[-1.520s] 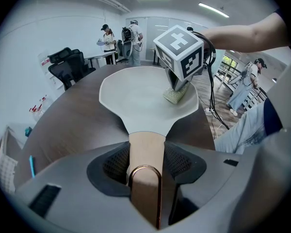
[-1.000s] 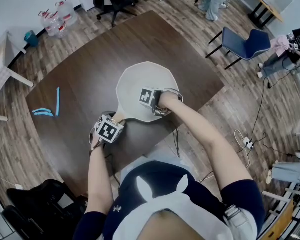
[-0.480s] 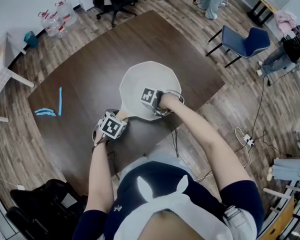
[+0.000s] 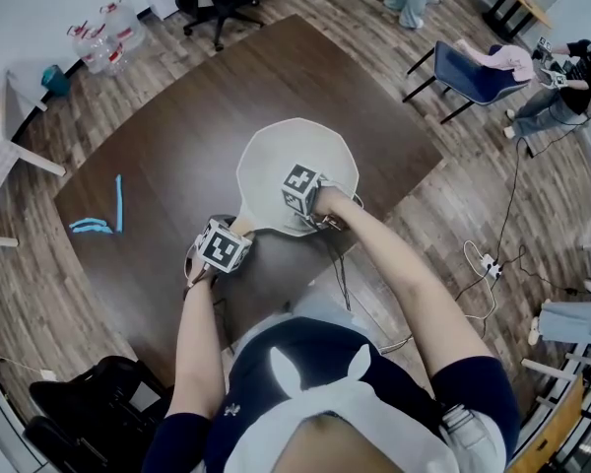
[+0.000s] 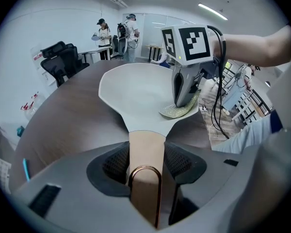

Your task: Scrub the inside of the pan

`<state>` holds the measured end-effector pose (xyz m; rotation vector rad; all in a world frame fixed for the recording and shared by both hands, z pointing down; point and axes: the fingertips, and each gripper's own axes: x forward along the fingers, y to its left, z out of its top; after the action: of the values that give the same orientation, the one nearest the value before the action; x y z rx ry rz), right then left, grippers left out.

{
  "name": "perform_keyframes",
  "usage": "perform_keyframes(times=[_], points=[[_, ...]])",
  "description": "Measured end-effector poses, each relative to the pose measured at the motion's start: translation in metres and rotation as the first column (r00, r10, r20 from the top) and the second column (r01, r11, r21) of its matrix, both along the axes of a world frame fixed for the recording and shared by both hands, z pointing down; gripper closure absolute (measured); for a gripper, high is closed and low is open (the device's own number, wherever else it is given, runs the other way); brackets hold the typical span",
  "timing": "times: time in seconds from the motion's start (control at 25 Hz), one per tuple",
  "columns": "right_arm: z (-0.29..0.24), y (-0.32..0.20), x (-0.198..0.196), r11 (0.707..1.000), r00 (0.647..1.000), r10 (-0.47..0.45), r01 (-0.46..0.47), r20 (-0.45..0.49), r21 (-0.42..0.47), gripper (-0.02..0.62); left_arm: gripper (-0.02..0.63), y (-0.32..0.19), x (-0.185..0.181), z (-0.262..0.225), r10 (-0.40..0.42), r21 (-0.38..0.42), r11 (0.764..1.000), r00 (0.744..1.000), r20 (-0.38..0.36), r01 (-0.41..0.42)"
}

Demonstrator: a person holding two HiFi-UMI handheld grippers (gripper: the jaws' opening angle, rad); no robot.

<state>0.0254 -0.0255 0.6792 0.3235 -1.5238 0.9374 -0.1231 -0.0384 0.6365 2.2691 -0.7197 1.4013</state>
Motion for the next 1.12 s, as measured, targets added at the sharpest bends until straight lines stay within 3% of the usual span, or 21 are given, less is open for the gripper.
perform_keyframes(times=[0.12, 0.36, 0.56, 0.96, 1.12], points=[[-0.002, 0.001, -0.009, 0.999, 0.996, 0.053, -0.053, 0.065, -0.003, 0.588, 0.383, 0.003, 0.003, 0.003, -0.005, -0.024, 1.0, 1.0, -0.021, 0.005], [-0.004, 0.001, -0.02, 0.999, 0.993, 0.042, -0.044, 0.107, 0.02, 0.587, 0.383, 0.007, 0.012, 0.002, -0.004, -0.053, 0.999, 0.998, -0.068, 0.0], [-0.004, -0.002, -0.024, 0.998, 0.988, 0.061, -0.063, 0.142, 0.008, 0.587, 0.383, 0.001, 0.003, 0.001, -0.007, -0.03, 1.0, 1.0, -0.012, 0.006], [-0.003, -0.011, -0.042, 0.989, 0.956, 0.146, -0.143, 0.254, -0.03, 0.588, 0.383, -0.003, 0.002, -0.002, 0.012, -0.024, 1.0, 1.0, 0.009, -0.012], [-0.004, -0.017, -0.049, 0.984, 0.934, 0.176, -0.173, 0.309, -0.038, 0.588, 0.383, 0.003, 0.009, 0.002, 0.016, -0.061, 0.998, 1.0, -0.02, -0.017]])
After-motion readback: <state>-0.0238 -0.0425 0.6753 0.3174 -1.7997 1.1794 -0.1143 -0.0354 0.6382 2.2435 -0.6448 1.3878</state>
